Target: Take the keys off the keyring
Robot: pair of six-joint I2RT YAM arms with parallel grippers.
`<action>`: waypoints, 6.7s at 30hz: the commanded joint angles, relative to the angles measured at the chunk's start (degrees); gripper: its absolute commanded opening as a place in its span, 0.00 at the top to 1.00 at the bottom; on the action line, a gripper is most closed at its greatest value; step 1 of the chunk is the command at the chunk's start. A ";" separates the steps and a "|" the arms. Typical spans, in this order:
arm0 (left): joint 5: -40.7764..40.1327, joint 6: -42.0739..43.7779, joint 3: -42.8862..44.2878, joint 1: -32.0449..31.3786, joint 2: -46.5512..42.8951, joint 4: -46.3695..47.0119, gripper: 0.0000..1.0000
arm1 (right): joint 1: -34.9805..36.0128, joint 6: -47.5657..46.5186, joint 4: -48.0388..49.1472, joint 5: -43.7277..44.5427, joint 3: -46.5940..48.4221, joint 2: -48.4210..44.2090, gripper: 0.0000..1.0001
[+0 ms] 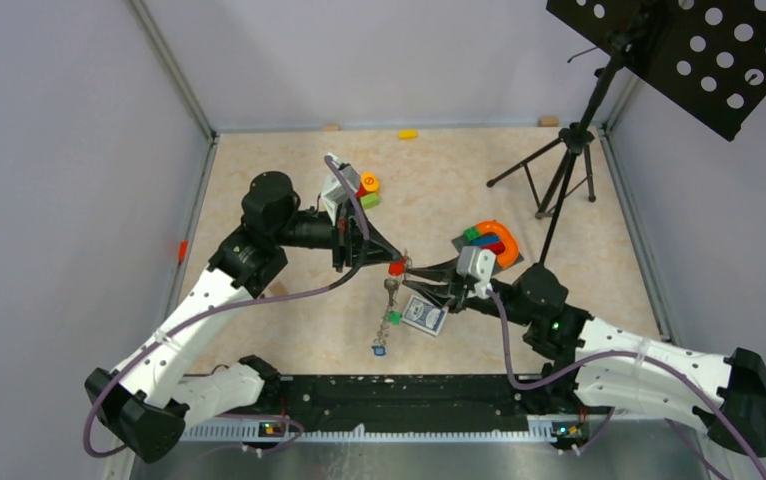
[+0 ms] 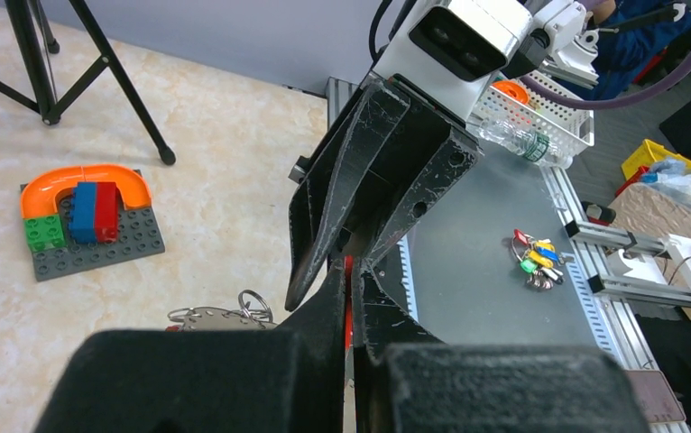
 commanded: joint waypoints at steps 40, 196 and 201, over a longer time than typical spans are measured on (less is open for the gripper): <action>-1.29 -3.01 -1.21 -0.18 -2.71 8.40 1.00 | 2.96 2.74 11.03 1.32 -1.21 1.84 1.00; -65.65 -14.62 -26.23 -27.70 2.76 -4.96 0.35 | 5.39 35.76 -26.16 22.75 -9.89 15.97 0.81; -65.64 -14.62 -26.36 -27.62 2.58 -5.12 0.35 | 5.40 35.58 -24.51 22.65 -10.51 15.43 0.89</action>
